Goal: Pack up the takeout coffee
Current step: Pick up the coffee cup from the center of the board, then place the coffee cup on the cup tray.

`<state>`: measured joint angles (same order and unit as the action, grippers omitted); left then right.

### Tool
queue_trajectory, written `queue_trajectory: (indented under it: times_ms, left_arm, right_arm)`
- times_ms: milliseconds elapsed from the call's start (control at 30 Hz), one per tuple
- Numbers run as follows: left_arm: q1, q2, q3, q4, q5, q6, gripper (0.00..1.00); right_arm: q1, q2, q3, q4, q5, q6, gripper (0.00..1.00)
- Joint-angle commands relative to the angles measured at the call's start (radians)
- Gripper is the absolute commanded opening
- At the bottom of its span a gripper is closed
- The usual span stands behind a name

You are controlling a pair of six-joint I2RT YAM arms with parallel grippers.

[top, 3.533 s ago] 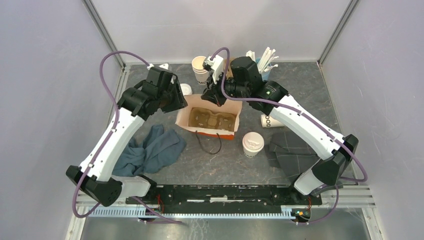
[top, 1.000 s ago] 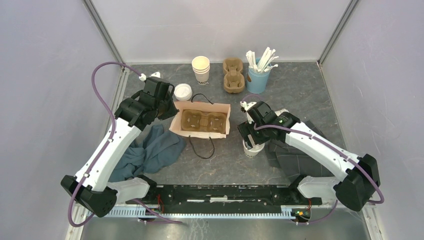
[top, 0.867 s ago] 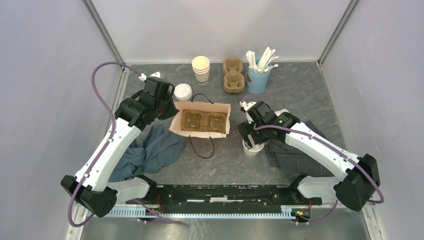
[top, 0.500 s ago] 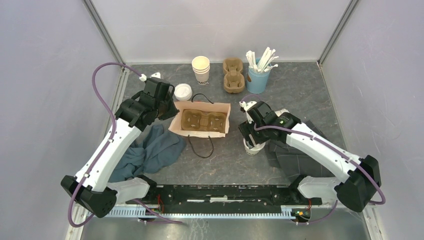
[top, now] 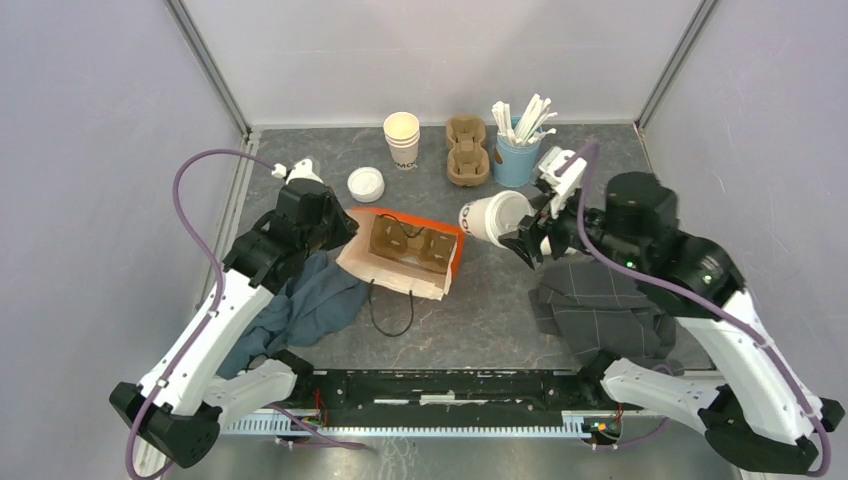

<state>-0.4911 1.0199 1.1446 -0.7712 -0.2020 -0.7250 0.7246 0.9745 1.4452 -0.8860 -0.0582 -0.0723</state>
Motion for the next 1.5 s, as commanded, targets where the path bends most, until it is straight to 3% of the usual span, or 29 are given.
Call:
queue_trajectory:
  times_ms: [0, 167, 333, 433, 833, 1200, 1467]
  left_arm:
    - [-0.001, -0.076, -0.049, 0.136, 0.005, 0.049, 0.02]
    - [0.000, -0.068, -0.029, 0.091, -0.033, 0.027, 0.02]
    - [0.000, -0.044, -0.008, 0.064, -0.035, 0.023, 0.02]
    - [-0.001, -0.043, -0.003, 0.058, -0.042, 0.015, 0.02]
    - [0.000, -0.031, 0.023, -0.015, -0.032, 0.004, 0.02]
    - [-0.001, -0.034, 0.026, -0.029, -0.032, -0.011, 0.02]
    - [-0.001, -0.035, 0.019, -0.028, -0.018, -0.021, 0.02]
  right_arm:
    - [0.003, 0.047, 0.116, 0.053, -0.319, -0.038, 0.61]
    - [0.073, 0.134, 0.210, 0.108, -0.473, 0.016, 0.59]
    - [0.269, 0.254, 0.321, 0.074, -0.449, 0.010, 0.59]
    - [0.326, 0.286, 0.324, 0.120, -0.444, 0.008, 0.59]
    - [0.409, 0.429, 0.412, 0.067, -0.080, -0.162, 0.54]
    - [0.449, 0.539, 0.410, -0.016, 0.052, -0.436, 0.52]
    - [0.451, 0.557, 0.275, 0.114, 0.152, -0.601, 0.52]
